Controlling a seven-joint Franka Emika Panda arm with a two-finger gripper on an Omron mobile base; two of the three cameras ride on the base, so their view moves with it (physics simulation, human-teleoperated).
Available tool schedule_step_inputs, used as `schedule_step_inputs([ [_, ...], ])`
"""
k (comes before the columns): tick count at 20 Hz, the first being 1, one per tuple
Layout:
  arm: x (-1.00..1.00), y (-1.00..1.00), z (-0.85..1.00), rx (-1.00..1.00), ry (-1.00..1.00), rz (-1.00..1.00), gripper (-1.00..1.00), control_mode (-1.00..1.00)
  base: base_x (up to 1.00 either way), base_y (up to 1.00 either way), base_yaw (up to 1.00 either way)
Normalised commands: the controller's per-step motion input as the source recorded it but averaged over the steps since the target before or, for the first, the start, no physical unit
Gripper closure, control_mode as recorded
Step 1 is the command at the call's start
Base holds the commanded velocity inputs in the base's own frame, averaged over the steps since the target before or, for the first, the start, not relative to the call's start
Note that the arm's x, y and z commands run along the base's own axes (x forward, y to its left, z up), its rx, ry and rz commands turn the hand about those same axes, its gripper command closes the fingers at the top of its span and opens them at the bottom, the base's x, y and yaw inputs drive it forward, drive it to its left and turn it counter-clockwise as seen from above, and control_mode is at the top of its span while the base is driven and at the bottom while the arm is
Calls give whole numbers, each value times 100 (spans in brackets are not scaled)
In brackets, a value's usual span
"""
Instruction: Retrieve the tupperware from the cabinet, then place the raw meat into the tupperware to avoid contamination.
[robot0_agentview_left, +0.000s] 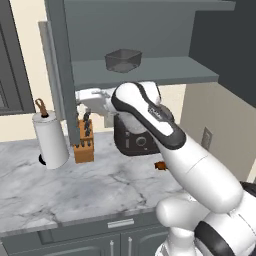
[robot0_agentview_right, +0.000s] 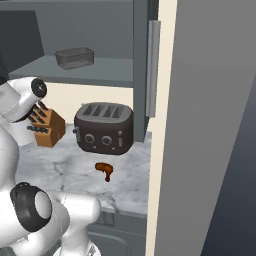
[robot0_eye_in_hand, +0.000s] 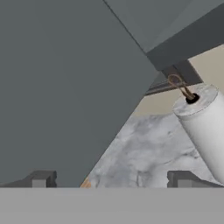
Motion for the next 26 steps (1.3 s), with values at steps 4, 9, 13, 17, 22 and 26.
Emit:
schedule_step_inputs([
  [4,20,100,-28,0,-1,6,-100,-100,0,0,0],
  [9,15,89,-25,-1,-3,1,-100,-100,0,0,0],
  [13,2,21,-3,-2,0,-2,-100,-100,0,0,0],
  [17,-24,-30,2,-2,0,-12,-100,-100,0,0,0],
  [22,-69,-31,-6,-16,-3,-11,-100,-100,0,0,0],
  [26,-76,-38,-3,-20,-4,-11,-100,-100,0,0,0],
])
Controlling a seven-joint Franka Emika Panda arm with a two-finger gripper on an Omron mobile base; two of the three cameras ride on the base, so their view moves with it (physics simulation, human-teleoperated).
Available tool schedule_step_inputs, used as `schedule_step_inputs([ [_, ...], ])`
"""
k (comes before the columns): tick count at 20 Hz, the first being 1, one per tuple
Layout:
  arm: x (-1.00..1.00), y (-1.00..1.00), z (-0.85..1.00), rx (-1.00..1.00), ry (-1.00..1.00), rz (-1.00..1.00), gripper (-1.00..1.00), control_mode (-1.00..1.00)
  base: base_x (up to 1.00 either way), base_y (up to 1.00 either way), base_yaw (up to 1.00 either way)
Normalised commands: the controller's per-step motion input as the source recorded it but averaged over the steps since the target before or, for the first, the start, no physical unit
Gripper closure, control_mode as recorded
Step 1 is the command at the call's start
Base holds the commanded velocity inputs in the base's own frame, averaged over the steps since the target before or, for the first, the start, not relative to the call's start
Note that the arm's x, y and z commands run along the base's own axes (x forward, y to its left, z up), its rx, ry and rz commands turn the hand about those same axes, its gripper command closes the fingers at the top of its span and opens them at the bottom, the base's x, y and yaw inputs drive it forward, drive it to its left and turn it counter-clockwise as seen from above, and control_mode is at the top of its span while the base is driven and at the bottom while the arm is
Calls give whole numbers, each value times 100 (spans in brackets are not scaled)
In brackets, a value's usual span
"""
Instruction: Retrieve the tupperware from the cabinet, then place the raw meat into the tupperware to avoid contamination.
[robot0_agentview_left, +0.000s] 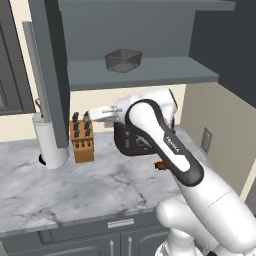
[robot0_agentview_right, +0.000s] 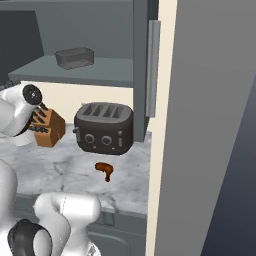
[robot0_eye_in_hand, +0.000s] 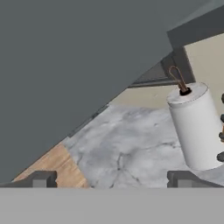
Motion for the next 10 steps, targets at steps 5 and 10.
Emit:
schedule_step_inputs([
  [5,-66,-41,0,-25,0,-8,-100,-100,0,0,0],
  [10,-62,-44,0,-26,0,-7,-100,-100,0,0,0],
])
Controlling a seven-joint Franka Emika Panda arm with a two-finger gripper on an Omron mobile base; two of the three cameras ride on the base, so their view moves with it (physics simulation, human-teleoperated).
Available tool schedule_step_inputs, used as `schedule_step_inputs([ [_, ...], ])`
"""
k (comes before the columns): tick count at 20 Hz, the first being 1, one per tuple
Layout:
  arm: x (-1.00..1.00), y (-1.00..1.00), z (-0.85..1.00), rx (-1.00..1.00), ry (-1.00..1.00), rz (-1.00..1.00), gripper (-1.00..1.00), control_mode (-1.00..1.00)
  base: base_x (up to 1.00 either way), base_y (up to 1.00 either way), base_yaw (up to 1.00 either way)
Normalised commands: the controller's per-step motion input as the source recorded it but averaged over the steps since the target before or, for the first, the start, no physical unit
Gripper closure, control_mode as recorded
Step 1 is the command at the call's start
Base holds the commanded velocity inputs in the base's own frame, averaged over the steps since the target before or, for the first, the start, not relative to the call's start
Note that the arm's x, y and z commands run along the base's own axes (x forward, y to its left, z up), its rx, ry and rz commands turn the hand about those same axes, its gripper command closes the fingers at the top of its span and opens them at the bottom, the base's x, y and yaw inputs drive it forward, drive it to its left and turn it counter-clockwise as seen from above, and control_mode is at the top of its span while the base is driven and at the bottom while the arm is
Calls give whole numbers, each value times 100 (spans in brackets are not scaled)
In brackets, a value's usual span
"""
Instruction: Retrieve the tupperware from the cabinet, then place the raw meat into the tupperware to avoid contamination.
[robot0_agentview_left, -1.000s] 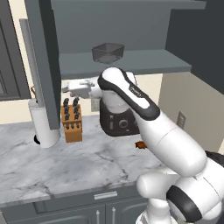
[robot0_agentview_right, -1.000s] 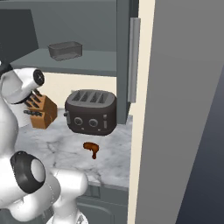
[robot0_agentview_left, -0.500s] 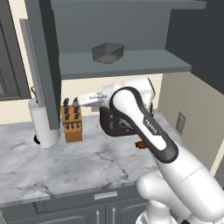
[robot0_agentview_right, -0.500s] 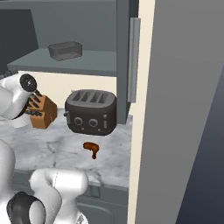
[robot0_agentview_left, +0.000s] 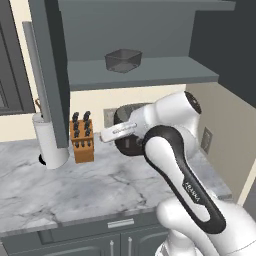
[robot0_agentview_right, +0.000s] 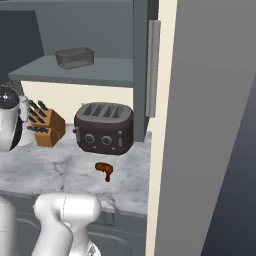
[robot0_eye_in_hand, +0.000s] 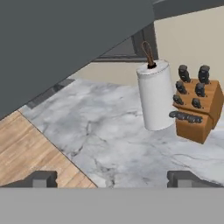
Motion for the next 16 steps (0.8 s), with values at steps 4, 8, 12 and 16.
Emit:
schedule_step_inputs([
  [4,-56,-51,0,-26,-1,-8,-100,-100,0,0,0],
  [8,-39,-51,6,-23,-1,-10,-100,-100,0,0,0],
  [12,-15,-41,28,-17,0,-15,-100,-100,0,0,0],
  [16,0,-32,46,-12,-2,-18,-100,-100,0,0,0],
])
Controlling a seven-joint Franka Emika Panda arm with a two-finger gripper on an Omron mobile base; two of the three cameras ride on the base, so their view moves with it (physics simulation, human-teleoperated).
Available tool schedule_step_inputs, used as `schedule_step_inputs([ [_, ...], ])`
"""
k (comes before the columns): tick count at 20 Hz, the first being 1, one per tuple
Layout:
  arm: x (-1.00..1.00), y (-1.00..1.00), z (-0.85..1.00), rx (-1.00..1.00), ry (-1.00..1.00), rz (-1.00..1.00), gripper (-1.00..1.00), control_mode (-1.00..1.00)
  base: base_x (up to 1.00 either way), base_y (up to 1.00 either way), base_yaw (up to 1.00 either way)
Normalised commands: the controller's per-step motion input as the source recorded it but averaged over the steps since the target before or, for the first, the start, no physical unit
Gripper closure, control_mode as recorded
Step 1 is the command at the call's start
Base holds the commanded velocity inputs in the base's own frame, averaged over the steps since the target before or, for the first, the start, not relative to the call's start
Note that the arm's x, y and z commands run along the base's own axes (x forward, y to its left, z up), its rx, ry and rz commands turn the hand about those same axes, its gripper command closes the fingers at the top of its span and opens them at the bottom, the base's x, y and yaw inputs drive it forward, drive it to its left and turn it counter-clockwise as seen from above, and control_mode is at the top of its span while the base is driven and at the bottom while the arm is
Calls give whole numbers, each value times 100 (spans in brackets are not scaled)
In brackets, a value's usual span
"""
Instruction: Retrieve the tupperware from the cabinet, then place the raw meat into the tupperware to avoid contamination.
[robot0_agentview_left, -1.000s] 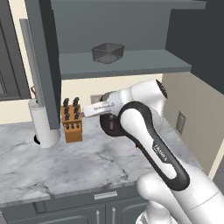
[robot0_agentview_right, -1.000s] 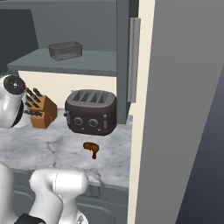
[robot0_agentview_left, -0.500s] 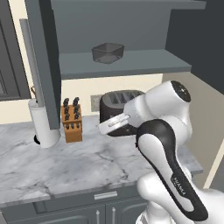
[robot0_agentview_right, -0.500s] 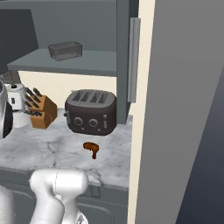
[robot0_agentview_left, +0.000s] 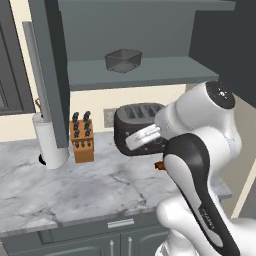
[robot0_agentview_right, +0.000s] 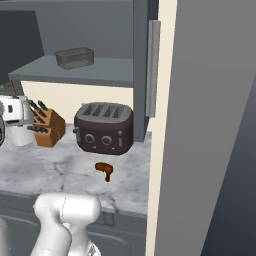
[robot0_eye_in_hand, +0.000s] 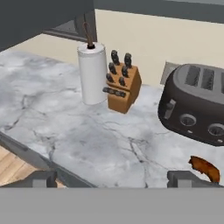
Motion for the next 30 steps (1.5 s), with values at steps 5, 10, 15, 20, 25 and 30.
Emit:
schedule_step_inputs([
  [5,3,-18,55,-10,-5,-16,-100,-100,0,0,0],
  [10,9,-17,56,-7,-9,-16,-100,-100,0,0,0],
  [15,5,-27,35,-1,-15,-12,-100,-100,0,0,0],
  [20,2,-36,5,0,-23,-2,-100,-100,0,0,0],
  [25,23,-28,20,2,-26,-5,-100,-100,0,0,0],
  [30,39,-18,23,6,-19,-9,-100,-100,0,0,0],
])
